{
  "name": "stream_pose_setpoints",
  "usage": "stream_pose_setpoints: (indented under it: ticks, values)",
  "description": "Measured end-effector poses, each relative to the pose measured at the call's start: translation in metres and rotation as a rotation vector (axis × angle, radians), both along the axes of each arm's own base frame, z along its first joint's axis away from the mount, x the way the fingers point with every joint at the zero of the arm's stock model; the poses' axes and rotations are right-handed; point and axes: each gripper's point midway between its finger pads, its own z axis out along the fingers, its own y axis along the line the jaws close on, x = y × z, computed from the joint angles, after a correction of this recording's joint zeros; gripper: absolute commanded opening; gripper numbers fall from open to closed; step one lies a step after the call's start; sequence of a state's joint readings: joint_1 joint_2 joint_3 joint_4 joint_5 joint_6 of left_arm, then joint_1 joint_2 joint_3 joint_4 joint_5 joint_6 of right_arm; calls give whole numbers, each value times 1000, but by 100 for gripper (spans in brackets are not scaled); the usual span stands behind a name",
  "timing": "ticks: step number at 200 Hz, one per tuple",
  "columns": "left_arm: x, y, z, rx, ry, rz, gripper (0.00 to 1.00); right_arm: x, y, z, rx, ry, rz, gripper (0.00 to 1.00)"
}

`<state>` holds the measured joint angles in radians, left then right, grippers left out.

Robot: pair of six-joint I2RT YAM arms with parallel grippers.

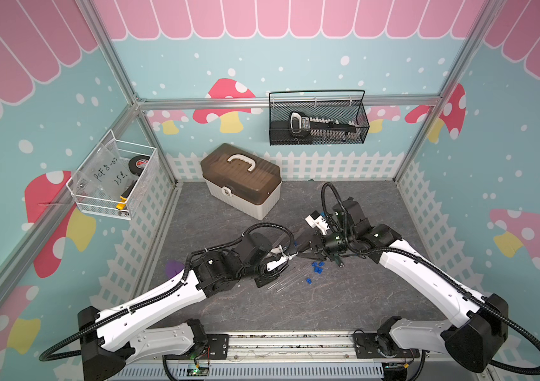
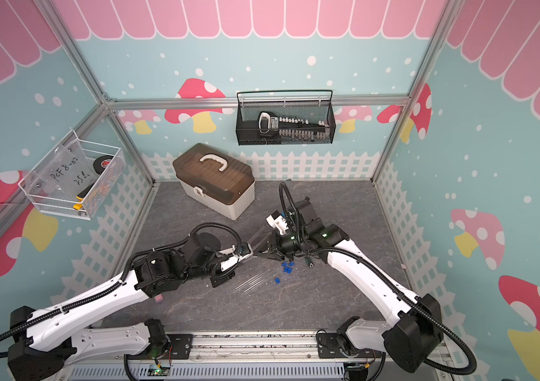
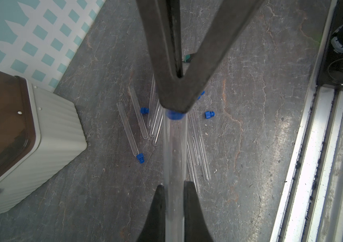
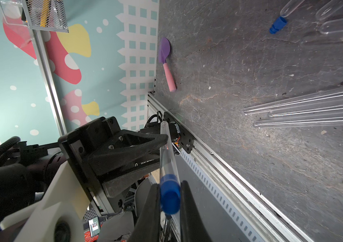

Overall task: Remove stoppers from test tubes
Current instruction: Pick up the test tube at the center of the board.

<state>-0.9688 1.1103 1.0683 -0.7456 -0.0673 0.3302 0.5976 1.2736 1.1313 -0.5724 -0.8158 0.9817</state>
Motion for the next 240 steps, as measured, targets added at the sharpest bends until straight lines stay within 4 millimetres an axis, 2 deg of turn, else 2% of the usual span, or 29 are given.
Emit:
stream_pose_setpoints:
  ticks: [19, 90, 125, 177, 201, 209, 218, 226, 235, 240]
  values:
    - [-1, 1, -1, 3, 2, -1, 0, -1, 0, -4, -3, 15, -1, 30]
    - [-3, -1, -1, 10, -7, -19, 0, 4, 5, -9, 4, 21, 7, 31]
    - [-3, -1, -1, 11, -9, -21, 0, 6, 7, -6, 21, 15, 9, 15]
    - [-1, 0, -1, 17, -14, -14, 0, 7, 10, -4, 38, 15, 9, 8]
    - [0, 1, -1, 22, -22, -12, 27, 8, 11, -3, 44, 16, 7, 6]
    - [1, 1, -1, 22, -25, -7, 40, 7, 11, -2, 48, 17, 9, 6]
    - [2, 2, 0, 19, -28, 6, 62, 7, 12, -2, 52, 17, 11, 6]
    - [4, 2, 0, 20, -32, 13, 75, 7, 12, -2, 54, 19, 13, 5]
    - [5, 3, 0, 16, -31, 25, 96, 7, 13, -2, 55, 22, 15, 5]
    - [5, 3, 1, 13, -29, 30, 99, 8, 13, -3, 55, 25, 16, 5]
